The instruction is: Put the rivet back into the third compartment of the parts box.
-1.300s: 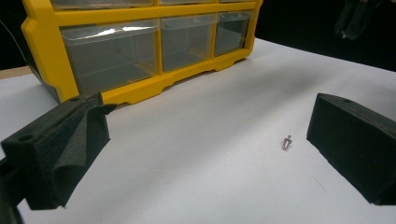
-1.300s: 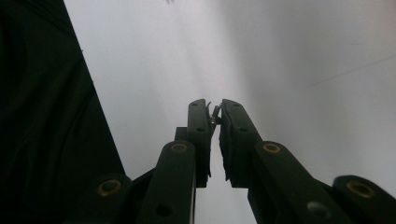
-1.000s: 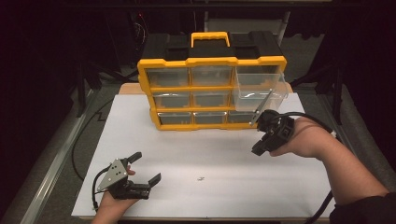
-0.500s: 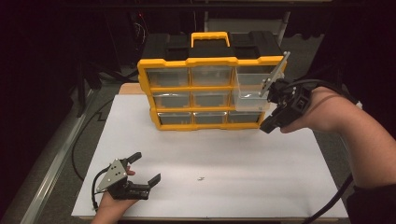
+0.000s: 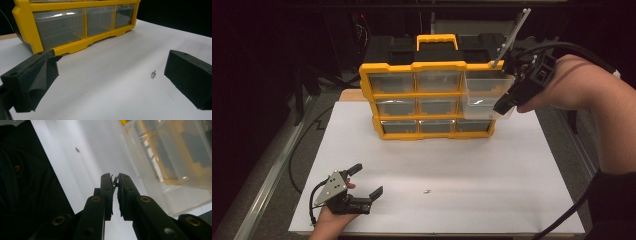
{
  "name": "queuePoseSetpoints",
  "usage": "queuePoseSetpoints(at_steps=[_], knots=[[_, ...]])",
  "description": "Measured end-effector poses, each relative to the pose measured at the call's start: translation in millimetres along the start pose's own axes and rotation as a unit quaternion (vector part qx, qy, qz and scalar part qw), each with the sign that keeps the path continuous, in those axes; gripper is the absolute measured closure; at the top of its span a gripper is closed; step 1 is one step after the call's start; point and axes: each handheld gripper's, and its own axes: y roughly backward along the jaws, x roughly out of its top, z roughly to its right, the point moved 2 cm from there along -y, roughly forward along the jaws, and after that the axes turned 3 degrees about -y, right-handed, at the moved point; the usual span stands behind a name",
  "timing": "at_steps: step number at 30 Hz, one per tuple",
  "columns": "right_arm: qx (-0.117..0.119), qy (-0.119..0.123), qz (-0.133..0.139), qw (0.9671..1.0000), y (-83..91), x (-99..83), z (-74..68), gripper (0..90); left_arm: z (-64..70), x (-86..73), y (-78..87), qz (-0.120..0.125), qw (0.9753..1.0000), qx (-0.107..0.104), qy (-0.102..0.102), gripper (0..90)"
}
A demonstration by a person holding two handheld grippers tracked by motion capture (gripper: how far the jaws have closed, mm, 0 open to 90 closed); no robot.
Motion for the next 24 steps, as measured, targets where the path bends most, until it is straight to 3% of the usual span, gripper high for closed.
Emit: queuePoseSetpoints(at_steps=[7,14,18,24], knots=[[-0.014,-0.007,-0.005,0.9999,4.5,18.8,15.7,83.9,1.3,0.5,0.8,0.003,1.0000,-0.002,0.002,0.3],[-0.028,-0.022,-0.010,0.9993,-2.7,33.5,33.7,83.9,2.9,0.9,1.0,0.004,1.0000,-0.007,-0.001,0.3],[-0.029,-0.039,-0.013,0.9987,-10.2,35.3,44.2,83.8,3.7,1.0,1.2,0.005,0.9999,-0.011,-0.001,0.3],[-0.022,-0.044,-0.022,0.9986,-16.0,35.4,50.2,83.0,3.5,1.3,2.0,0.007,0.9999,-0.011,-0.001,0.3]])
